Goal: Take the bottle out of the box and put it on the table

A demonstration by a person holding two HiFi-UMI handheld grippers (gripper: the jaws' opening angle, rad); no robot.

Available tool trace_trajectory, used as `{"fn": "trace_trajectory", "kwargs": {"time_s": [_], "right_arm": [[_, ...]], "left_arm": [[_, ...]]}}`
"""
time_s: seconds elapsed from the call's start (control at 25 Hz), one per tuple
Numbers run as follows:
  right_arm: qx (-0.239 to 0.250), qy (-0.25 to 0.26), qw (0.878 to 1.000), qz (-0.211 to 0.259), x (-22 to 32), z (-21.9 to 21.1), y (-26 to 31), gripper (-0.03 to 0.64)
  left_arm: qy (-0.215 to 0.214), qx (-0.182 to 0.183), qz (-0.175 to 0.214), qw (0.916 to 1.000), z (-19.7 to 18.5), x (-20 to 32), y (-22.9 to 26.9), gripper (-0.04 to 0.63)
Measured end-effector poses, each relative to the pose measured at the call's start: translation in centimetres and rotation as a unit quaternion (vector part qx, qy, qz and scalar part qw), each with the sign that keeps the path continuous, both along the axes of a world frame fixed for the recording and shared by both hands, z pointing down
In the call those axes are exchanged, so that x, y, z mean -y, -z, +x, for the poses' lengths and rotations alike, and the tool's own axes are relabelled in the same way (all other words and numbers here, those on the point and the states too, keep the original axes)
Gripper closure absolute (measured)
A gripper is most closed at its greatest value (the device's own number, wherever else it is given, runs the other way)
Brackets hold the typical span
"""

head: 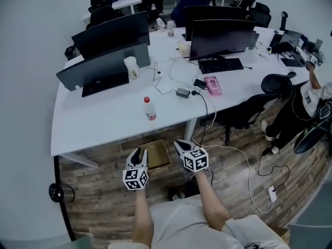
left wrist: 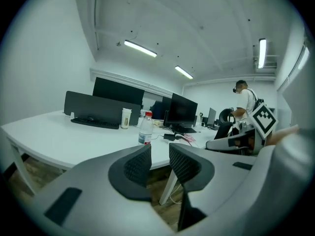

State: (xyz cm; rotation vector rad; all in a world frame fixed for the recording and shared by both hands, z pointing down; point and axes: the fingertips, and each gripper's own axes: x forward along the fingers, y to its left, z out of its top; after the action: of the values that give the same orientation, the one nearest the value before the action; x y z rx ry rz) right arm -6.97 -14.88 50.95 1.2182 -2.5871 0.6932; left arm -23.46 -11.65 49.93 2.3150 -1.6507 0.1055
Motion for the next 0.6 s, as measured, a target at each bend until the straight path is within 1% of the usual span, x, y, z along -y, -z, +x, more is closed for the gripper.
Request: {"fn": "trace_trajectory", "kwargs": {"time_s": [0.08, 0.16, 0.24, 0.32, 0.44, 0.6], "right_arm": [[-0.010, 0.003, 1.000, 0.002, -0.8, -0.2, -0.1, 0.576], [-0.028, -0.002, 1.000, 0.010, -1.0, -0.4, -0.2, 0.577], [-0.041, -0.004, 0.999, 0.018, -1.2, -0.5, -0.3, 0.577], [-0.034, 0.006, 0.999, 0.019, -1.4, -0.7, -0.4, 0.577], [-0.008, 0.043, 0.999, 0.023, -2.2, -1.6, 0.0, 0.577], [-0.022, 0.063, 0.997, 0.028, -2.5, -2.1, 0.5, 0.577]], "left_arm": [[-0.001, -0.016, 0.011, 0.9998, 0.4, -1.0, 0.7, 0.508], [-0.003, -0.015, 0.017, 0.9997, 0.5, -1.5, 1.1, 0.543], [-0.008, -0.010, 0.011, 0.9999, 0.7, -1.7, 0.9, 0.574], [-0.008, -0.006, 0.000, 1.0000, 0.9, -2.0, 0.2, 0.580], [-0.010, 0.007, -0.009, 0.9999, 1.1, -2.6, -0.6, 0.581], [-0.006, 0.028, -0.013, 0.9995, 0.9, -2.7, -0.7, 0.580]]}}
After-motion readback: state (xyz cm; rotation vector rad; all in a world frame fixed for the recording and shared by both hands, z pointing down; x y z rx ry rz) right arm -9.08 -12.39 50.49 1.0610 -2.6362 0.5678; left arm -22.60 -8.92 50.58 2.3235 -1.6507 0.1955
